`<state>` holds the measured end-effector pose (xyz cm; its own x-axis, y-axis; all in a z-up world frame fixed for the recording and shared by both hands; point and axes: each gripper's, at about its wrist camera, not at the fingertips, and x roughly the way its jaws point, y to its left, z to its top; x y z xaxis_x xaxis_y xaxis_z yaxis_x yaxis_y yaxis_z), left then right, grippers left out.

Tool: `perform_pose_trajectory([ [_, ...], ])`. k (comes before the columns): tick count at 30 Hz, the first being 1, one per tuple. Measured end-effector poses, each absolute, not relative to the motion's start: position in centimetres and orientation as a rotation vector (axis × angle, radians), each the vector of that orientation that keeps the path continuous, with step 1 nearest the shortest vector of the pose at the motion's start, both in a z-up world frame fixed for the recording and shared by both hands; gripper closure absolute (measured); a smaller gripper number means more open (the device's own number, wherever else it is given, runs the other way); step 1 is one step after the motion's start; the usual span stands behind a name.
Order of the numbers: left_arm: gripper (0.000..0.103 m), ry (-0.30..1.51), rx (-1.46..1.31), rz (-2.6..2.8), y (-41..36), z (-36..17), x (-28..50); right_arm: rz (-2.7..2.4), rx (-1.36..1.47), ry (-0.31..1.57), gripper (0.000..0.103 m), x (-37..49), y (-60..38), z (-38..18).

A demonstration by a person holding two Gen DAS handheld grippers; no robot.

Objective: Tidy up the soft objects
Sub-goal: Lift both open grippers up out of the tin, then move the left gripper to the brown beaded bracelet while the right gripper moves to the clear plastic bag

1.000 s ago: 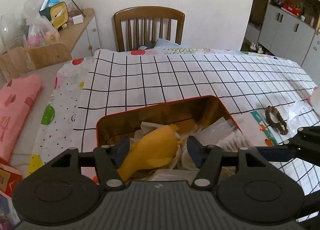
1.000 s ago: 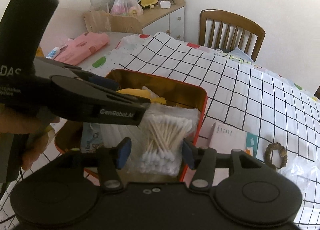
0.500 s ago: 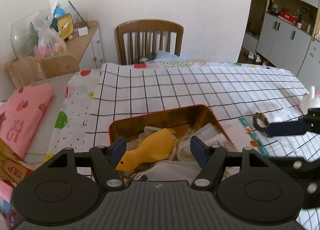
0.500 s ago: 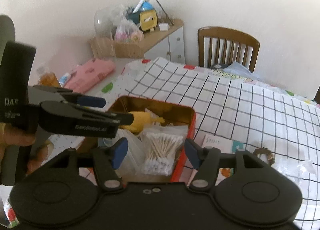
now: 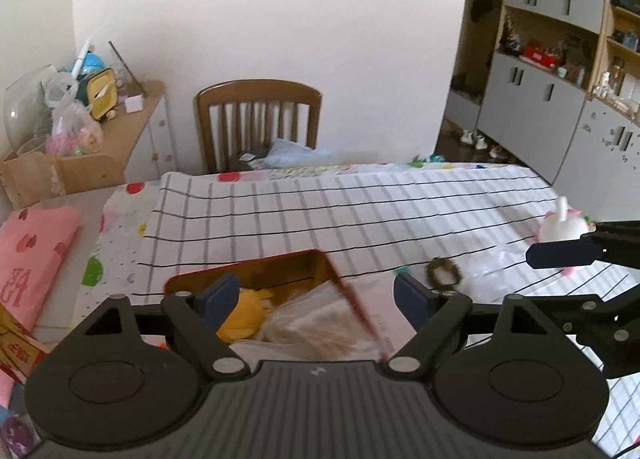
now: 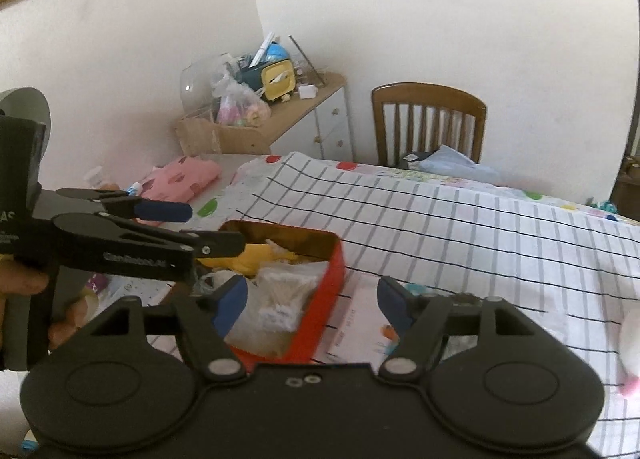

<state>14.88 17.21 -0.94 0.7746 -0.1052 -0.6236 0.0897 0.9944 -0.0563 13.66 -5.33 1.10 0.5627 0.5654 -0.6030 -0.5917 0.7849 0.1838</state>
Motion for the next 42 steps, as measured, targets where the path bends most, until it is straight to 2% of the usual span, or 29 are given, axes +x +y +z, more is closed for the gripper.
perform_pose_trajectory([
  [6,0.014,0.678,-0.077,-0.137,14.5,-0.8,14.9,0.64,-0.042,0.694,0.025,13.4,-9.1,1.0],
  [10,0.003,0.666,-0.1,-0.152,12.7,-0.9,15.2,0.61,-0.047,0.692,0.019,13.4,-11.7,0.7],
  [16,0.003,0.649,-0.097,-0.18,9.7,-1.5,15.9,0.555,-0.036,0.697,0.014,14.2,-15.2,-0.1],
  [19,0.002,0.64,-0.092,-0.196,8.2,-2.0,16.5,0.52,-0.03,0.699,0.006,15.0,-16.8,-0.7],
  [25,0.001,0.64,-0.066,-0.193,5.8,-3.2,18.7,0.48,-0.021,0.703,0.001,17.5,-19.5,-1.8],
  [42,0.001,0.74,-0.012,-0.166,2.4,-7.6,27.3,0.789,-0.298,0.731,0.0,23.8,-17.1,-6.4],
])
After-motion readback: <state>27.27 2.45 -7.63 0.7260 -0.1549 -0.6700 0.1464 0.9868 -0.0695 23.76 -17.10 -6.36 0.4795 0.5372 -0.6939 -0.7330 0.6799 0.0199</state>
